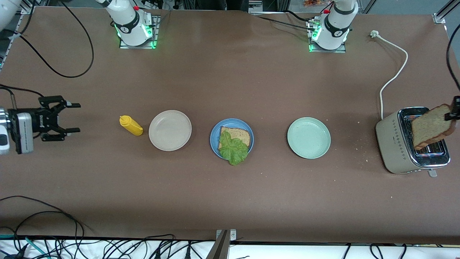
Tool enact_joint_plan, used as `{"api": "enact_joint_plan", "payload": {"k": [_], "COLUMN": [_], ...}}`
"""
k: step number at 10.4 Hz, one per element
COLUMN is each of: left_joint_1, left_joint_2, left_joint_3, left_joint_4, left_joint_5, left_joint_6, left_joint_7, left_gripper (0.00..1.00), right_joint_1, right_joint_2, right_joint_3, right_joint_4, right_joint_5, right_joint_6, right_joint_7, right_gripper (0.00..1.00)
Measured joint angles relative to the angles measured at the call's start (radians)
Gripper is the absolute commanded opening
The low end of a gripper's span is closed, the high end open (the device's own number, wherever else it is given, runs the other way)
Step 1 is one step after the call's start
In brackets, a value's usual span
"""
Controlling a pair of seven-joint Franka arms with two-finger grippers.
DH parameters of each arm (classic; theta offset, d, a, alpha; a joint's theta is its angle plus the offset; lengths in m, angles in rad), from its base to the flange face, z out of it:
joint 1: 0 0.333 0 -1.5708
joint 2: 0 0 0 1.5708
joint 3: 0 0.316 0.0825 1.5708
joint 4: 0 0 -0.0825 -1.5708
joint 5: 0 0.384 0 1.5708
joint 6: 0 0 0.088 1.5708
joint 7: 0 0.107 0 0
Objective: Make sandwich in blue plate with both arms
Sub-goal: 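Lift the toast from the toaster while the right gripper withdraws, then carry the toast slice over the blue plate with the left gripper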
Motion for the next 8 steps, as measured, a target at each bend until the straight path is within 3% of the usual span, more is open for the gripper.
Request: {"api": "enact_joint_plan", "payload": {"k": [2, 5, 8], "left_joint_1": [-0.024, -0.123, -0.329], "left_joint_2": [0.003, 0.022, 0.080], "left_joint_3": [-0.068, -0.079, -0.062], "left_joint_4": [0.000, -0.003, -0.009], "left_joint_5": [-0.026, -0.070, -0.169], "left_joint_6": [-0.003, -0.005, 0.011], "left_joint_7": [-0.013, -0.143, -0.318], "left_gripper": [0.00, 0.00, 0.00], "right_joint_1": [-0.003, -0.009, -0.015], "right_joint_2": [-0.113, -0.294, -0.475], "right_joint_3": [0.039, 0.093, 0.250], "right_joint_4": [-0.065, -0.218, -0.297], "right_joint_5": [-0.144, -0.380, -0.702], "right_joint_6": [0.021, 0.093, 0.136], "right_joint_7": [0.162, 0.441, 0.826], "right_gripper": [1.00, 1.00, 1.00]}}
